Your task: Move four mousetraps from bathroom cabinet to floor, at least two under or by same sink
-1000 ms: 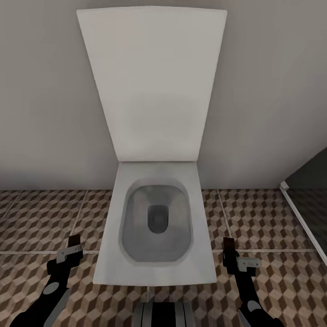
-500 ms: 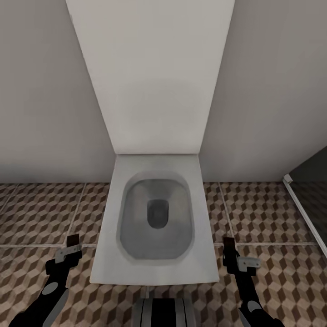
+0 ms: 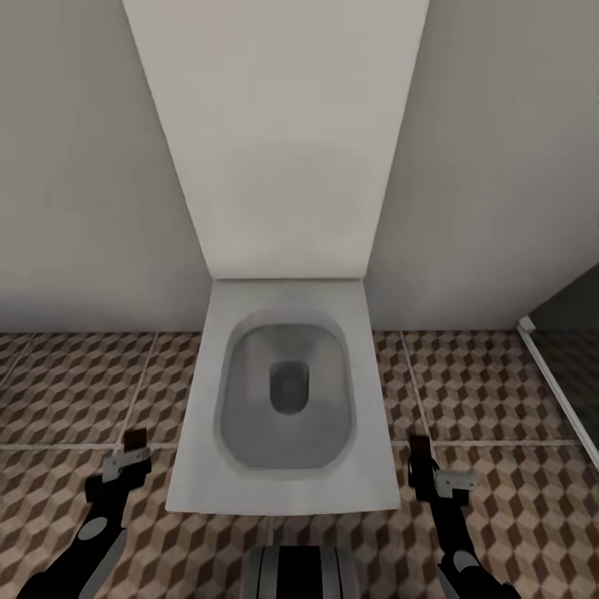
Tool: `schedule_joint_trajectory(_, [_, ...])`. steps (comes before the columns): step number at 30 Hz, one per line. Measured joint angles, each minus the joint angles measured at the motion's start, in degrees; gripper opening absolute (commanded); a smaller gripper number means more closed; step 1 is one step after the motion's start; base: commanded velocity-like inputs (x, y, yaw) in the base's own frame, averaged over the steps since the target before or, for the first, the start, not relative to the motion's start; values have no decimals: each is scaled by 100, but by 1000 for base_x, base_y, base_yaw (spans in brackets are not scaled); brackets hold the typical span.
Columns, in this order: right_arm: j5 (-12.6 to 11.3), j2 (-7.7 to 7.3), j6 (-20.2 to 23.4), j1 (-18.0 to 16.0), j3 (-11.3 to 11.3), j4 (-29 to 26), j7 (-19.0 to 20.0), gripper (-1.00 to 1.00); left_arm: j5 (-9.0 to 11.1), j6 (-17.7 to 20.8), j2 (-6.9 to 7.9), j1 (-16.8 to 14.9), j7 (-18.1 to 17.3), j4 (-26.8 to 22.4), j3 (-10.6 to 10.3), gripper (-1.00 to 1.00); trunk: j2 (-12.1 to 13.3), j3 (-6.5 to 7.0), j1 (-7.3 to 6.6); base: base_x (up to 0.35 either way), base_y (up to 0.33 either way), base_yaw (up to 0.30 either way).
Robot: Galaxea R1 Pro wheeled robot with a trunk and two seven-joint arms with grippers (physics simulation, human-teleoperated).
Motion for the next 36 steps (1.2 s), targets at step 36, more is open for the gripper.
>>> schedule_joint_trajectory(36, [38, -11, -39, 0, -20, -192, -27, -100, 19, 5, 20, -1, -33, -24, 202, -100, -26, -421, 47, -11, 0, 0])
